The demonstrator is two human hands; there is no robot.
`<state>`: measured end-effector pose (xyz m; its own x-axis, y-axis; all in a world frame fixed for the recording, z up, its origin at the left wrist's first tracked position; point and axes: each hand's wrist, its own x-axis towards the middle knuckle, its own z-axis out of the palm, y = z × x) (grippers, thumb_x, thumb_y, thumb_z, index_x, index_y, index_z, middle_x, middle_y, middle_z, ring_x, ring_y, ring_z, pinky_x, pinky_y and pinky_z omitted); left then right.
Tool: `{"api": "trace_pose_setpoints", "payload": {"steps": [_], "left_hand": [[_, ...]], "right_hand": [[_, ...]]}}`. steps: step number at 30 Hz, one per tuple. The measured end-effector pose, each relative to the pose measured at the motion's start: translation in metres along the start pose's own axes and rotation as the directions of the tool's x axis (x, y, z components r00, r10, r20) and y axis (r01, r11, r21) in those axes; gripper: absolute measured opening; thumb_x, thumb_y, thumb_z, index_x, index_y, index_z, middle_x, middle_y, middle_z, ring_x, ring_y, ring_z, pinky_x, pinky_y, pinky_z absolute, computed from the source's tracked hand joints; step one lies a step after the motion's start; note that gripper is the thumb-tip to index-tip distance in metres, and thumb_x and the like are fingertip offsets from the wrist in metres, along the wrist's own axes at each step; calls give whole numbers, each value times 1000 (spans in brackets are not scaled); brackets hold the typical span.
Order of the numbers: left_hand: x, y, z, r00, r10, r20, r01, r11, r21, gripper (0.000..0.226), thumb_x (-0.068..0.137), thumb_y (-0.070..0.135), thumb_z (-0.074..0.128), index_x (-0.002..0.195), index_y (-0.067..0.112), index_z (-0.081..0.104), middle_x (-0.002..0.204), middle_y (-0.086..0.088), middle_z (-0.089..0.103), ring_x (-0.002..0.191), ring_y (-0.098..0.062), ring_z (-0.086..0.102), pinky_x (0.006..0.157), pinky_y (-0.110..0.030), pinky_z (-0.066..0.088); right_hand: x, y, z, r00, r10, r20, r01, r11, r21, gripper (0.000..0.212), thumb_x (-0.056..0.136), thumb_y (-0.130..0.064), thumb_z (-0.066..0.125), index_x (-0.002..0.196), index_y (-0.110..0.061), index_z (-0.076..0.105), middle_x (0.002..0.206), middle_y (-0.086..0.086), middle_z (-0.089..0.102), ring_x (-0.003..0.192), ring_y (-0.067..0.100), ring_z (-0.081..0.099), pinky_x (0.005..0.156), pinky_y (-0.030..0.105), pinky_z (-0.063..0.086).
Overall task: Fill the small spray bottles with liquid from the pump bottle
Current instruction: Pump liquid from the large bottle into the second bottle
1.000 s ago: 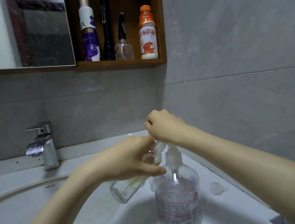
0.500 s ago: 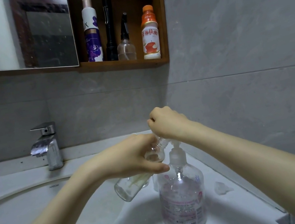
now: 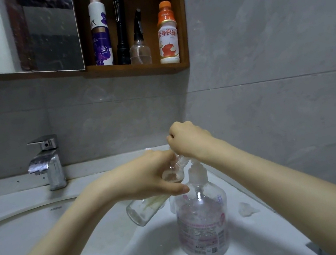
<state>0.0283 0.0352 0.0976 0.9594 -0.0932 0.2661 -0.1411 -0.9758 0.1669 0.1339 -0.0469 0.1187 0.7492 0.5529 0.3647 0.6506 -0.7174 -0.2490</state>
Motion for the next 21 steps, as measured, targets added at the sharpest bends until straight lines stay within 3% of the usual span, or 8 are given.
{"api": "trace_pose_setpoints", "payload": {"steps": [5,10,13,21], "left_hand": [[1,2,1,1000,16,1,-16,1000,4,42,82,41,67,70,19,33,65,7,38,60,-10,35,58,-23,30],[1,1,1,1000,15,3,-15,1000,-25,38,82,40,68,78,13,40,66,7,39,60,-11,36,58,-24,29],[1,1,1,1000,18,-3,-19,998,-54,39,82,39,68,75,14,40,66,6,38,61,-11,34,58,-26,28],[0,-1,-1,1000,16,0,-16,998,-56,41,82,40,68,72,17,36,66,7,38,61,-11,34,58,-26,28]], "right_hand": [[0,2,0,1000,6,-5,-6,1000,11,12,97,-18,34,89,-13,43,116,15,54,96,37,51,74,33,34],[6,4,2,1000,14,16,-15,998,57,30,95,-18,34,65,-15,30,91,10,45,81,33,43,70,32,34],[7,4,0,1000,0,6,-1,996,89,33,94,-18,33,62,-17,26,77,6,43,76,30,41,63,29,33],[4,-1,-5,1000,-13,-1,13,997,73,34,95,-21,33,63,-18,26,90,8,44,79,31,40,71,32,33]]}}
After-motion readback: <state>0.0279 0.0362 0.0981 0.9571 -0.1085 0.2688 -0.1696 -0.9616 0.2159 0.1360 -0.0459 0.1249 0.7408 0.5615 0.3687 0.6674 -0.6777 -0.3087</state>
